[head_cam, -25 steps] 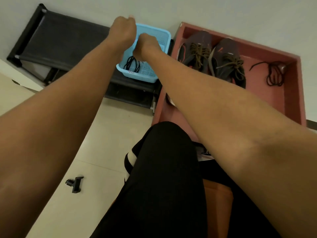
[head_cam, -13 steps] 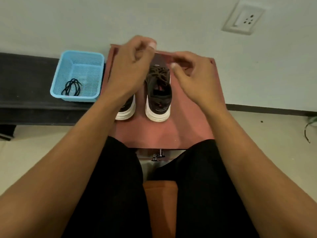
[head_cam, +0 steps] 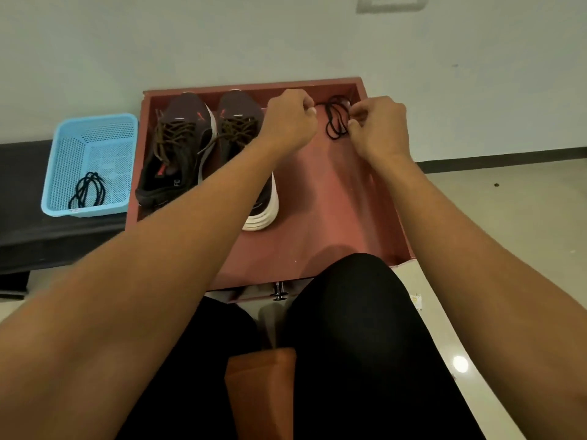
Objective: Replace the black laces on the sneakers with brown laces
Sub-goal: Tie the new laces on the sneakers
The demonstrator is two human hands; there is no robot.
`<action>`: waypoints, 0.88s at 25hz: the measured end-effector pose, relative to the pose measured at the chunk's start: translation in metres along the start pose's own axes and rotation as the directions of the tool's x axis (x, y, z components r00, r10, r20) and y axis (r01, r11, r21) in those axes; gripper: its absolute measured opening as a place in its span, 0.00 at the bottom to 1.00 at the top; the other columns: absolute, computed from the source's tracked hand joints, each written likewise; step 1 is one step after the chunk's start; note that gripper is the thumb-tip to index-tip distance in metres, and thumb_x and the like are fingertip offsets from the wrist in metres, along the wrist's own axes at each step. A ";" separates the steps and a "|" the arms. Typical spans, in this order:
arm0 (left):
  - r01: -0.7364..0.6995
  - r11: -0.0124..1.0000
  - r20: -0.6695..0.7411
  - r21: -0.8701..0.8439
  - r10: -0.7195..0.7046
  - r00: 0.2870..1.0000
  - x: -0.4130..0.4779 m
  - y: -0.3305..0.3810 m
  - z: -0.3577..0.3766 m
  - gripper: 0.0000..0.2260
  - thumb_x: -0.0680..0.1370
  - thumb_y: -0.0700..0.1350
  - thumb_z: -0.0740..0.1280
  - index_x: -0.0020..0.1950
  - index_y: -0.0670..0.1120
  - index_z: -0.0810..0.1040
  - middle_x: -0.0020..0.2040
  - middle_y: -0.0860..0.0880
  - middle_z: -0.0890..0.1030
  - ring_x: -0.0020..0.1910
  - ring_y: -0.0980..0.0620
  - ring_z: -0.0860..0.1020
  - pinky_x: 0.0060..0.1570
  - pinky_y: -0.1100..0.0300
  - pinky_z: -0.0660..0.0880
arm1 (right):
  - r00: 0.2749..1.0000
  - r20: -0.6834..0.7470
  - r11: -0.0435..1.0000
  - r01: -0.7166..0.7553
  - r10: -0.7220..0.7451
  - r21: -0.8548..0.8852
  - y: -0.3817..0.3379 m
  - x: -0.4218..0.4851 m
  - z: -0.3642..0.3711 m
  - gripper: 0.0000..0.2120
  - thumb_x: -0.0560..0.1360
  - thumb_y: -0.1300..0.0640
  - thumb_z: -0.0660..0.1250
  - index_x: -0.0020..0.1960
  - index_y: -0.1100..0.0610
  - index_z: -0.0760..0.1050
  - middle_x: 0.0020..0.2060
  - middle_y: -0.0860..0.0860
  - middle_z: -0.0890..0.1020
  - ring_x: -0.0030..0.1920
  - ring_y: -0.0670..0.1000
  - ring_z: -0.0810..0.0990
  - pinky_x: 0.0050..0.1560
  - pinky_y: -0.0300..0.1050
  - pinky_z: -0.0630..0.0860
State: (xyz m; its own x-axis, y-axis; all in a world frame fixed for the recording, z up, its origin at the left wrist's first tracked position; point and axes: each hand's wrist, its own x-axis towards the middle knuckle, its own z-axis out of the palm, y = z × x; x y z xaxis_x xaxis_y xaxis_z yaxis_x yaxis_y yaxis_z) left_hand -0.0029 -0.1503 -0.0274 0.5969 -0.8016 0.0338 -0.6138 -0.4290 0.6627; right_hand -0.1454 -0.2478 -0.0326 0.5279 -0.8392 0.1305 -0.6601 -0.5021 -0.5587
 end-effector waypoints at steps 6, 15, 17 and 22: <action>-0.099 0.865 0.182 0.491 0.009 0.983 0.069 -0.009 0.036 0.13 0.80 0.38 0.65 0.64 0.35 0.77 0.64 0.33 0.78 0.63 0.32 0.78 0.60 0.44 0.76 | 0.983 0.164 0.957 0.119 -0.077 -0.264 -0.012 0.047 0.037 0.09 0.79 0.63 0.63 0.54 0.62 0.81 0.55 0.62 0.83 0.54 0.63 0.82 0.52 0.53 0.78; -0.118 0.803 0.127 0.585 0.053 0.990 0.084 -0.017 0.043 0.12 0.81 0.38 0.67 0.64 0.36 0.76 0.64 0.33 0.77 0.62 0.33 0.78 0.56 0.44 0.77 | 0.982 0.143 0.923 0.164 -0.120 -0.348 -0.001 0.063 0.046 0.10 0.74 0.67 0.69 0.56 0.62 0.81 0.58 0.62 0.81 0.54 0.64 0.82 0.52 0.55 0.80; -0.078 0.876 0.117 0.477 0.024 0.993 0.079 -0.009 0.026 0.09 0.79 0.41 0.69 0.57 0.39 0.78 0.57 0.36 0.79 0.57 0.36 0.80 0.49 0.50 0.77 | 0.994 0.074 0.954 0.104 -0.086 -0.281 0.000 0.060 0.033 0.11 0.75 0.65 0.68 0.56 0.61 0.82 0.56 0.60 0.82 0.52 0.63 0.83 0.52 0.54 0.82; 0.060 0.974 0.111 -0.219 -0.036 0.993 0.018 -0.004 -0.042 0.05 0.81 0.35 0.63 0.50 0.42 0.78 0.44 0.43 0.85 0.42 0.49 0.85 0.49 0.51 0.85 | 0.995 0.000 0.993 0.101 -0.102 0.068 -0.014 0.030 -0.016 0.09 0.76 0.60 0.71 0.53 0.51 0.88 0.41 0.45 0.84 0.41 0.42 0.83 0.47 0.30 0.78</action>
State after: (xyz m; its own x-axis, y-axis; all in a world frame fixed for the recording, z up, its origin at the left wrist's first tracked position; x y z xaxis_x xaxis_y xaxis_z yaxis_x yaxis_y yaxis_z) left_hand 0.0318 -0.1457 0.0023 0.5577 -0.8268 -0.0733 -0.4491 -0.3749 0.8110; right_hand -0.1286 -0.2693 -0.0080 0.5923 -0.7839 0.1865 -0.5653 -0.5692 -0.5971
